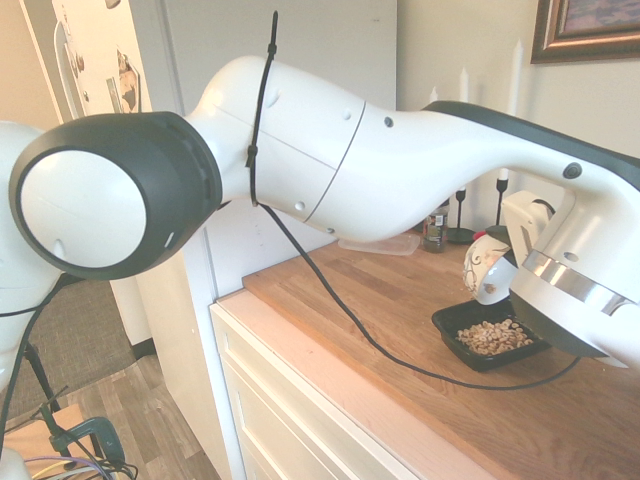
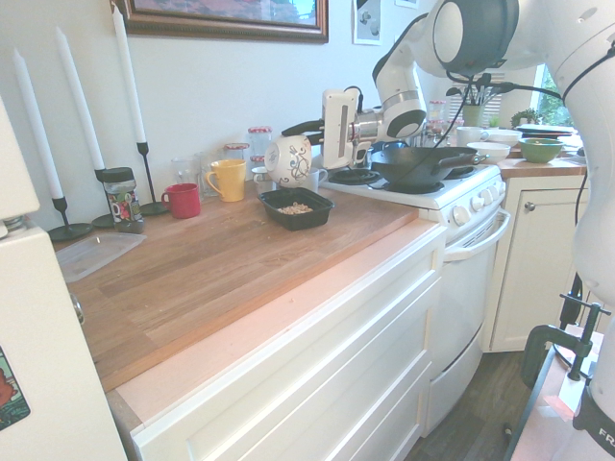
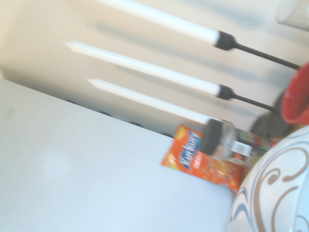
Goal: Pour the cereal into the box
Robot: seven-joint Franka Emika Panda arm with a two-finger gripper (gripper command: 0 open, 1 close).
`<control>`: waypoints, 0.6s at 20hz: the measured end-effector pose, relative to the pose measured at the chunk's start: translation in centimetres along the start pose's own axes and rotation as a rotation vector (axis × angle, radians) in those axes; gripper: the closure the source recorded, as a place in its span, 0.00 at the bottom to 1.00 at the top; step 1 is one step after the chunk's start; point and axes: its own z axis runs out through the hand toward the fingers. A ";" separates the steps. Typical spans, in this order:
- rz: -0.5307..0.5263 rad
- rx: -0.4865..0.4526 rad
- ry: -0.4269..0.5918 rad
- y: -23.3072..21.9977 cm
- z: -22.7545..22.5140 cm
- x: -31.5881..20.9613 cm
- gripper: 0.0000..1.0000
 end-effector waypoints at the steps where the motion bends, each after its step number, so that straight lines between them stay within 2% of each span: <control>1: 0.006 0.008 -0.005 0.3 0.0 0.2 1.00; 5: 0.027 0.010 -0.012 1.7 0.4 0.8 1.00; 8: 0.012 -0.019 -0.011 0.9 1.4 0.4 1.00; 12: -0.078 -0.174 0.071 -4.1 4.3 -2.6 1.00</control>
